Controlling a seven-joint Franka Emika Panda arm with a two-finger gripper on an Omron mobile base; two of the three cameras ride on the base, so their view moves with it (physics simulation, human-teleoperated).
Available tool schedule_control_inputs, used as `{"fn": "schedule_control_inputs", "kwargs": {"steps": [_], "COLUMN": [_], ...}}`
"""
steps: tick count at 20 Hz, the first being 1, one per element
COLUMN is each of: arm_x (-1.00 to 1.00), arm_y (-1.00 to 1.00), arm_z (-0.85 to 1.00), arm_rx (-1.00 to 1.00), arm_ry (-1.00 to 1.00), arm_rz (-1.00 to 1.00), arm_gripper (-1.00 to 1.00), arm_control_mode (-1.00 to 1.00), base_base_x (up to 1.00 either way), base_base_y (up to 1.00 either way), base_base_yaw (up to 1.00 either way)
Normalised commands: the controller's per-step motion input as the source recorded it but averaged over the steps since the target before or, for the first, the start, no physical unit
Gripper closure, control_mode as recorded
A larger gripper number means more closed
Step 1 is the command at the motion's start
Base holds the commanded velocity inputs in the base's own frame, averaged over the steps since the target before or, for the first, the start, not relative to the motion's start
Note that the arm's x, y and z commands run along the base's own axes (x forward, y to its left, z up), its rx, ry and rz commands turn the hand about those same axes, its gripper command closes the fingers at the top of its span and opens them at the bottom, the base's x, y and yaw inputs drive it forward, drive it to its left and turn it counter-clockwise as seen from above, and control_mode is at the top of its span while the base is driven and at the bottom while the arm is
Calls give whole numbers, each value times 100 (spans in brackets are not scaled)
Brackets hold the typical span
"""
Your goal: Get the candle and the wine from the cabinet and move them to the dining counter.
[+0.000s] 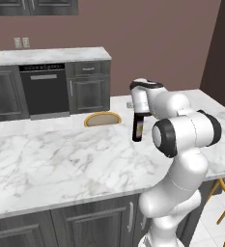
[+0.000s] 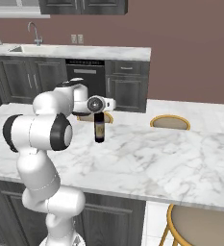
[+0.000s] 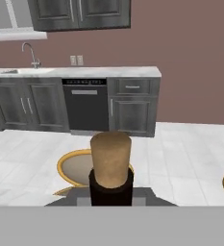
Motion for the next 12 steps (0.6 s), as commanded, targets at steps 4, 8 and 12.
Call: {"fn": "schedule_control_inputs", "kwargs": {"steps": [4,8,12], "arm_x": [0,0,0], "arm_y": [0,0,0], "arm_z": [0,0,0], "arm_rx": [0,0,0], "arm_ry": [0,0,0], "arm_rz": [0,0,0], "arm_gripper": [-100,-100,-100], "arm_control_mode": [-100,-100,-100], "base_base_x": [0,0,0], "base_base_y": [0,0,0], "base_base_yaw": [0,0,0]}}
